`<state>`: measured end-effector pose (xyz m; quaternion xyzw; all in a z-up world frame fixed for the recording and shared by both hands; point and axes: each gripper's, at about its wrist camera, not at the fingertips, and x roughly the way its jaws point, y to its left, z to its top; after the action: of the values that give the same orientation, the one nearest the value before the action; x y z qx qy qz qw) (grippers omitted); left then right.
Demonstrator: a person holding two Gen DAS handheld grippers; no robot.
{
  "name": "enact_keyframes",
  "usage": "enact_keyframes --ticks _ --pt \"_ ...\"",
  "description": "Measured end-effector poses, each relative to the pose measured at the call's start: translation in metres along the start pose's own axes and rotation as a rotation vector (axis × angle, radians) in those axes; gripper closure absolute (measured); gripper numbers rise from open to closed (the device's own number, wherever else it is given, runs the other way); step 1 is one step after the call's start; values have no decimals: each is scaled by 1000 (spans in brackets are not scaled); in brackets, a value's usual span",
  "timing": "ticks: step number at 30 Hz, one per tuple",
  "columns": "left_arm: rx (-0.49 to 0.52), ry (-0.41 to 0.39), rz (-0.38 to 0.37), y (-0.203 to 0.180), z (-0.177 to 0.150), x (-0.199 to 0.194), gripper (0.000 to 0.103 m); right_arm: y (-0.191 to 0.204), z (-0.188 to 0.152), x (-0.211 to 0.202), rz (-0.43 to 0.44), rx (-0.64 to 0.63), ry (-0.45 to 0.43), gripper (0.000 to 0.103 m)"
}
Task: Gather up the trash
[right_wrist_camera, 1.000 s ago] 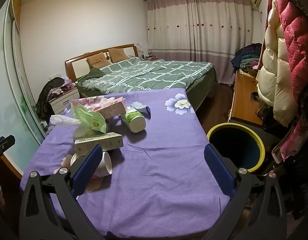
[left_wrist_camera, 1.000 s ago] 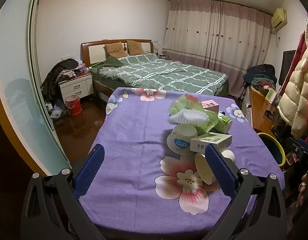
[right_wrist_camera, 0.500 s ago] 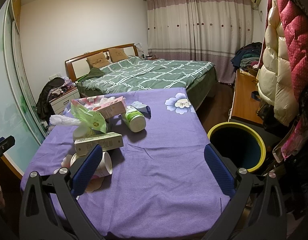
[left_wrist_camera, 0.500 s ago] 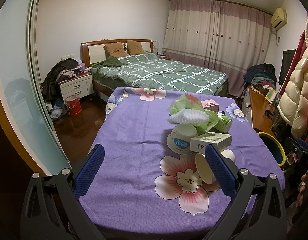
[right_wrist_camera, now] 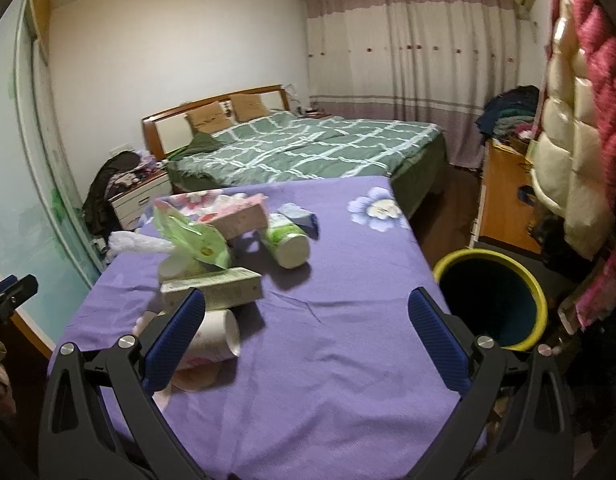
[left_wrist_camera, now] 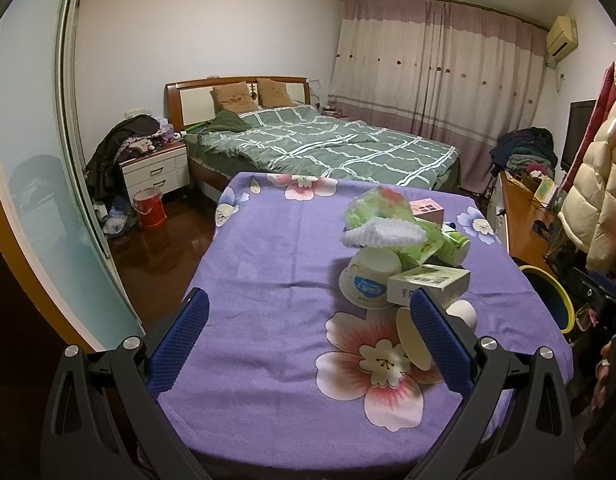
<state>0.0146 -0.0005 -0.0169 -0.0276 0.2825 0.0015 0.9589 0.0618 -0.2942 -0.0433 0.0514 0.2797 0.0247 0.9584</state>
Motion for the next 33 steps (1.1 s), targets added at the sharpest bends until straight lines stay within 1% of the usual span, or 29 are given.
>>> enact_keyframes --ticks 2,4,9,15,17,19,23,26,30,31,32,33 --pt "-2 4 11 2 0 5 4 3 6 4 23 -9 3 6" --pt "-8 13 14 7 1 13 4 13 12 15 66 -22 15 6" --pt "-25 34 18 18 5 31 4 30 24 38 116 -43 28 6" --pt "-39 55 24 29 10 48 4 52 37 87 158 -77 75 7" --pt "-43 56 29 32 13 53 4 58 40 103 168 -90 94 11" --pt "-43 56 36 34 15 57 4 63 43 122 182 -97 126 18" --pt "-42 62 38 36 20 67 4 74 45 157 209 -111 192 25" --pt "-37 73 37 36 23 76 4 78 45 173 216 -115 223 30" --pt "-46 83 24 38 27 88 4 83 44 188 244 -119 267 35" --pt "-47 86 19 37 29 90 4 83 43 192 250 -117 277 39" --pt "-46 86 15 37 30 93 4 83 41 193 260 -112 288 49" --pt "-44 87 12 37 31 95 4 81 41 196 272 -108 296 55"
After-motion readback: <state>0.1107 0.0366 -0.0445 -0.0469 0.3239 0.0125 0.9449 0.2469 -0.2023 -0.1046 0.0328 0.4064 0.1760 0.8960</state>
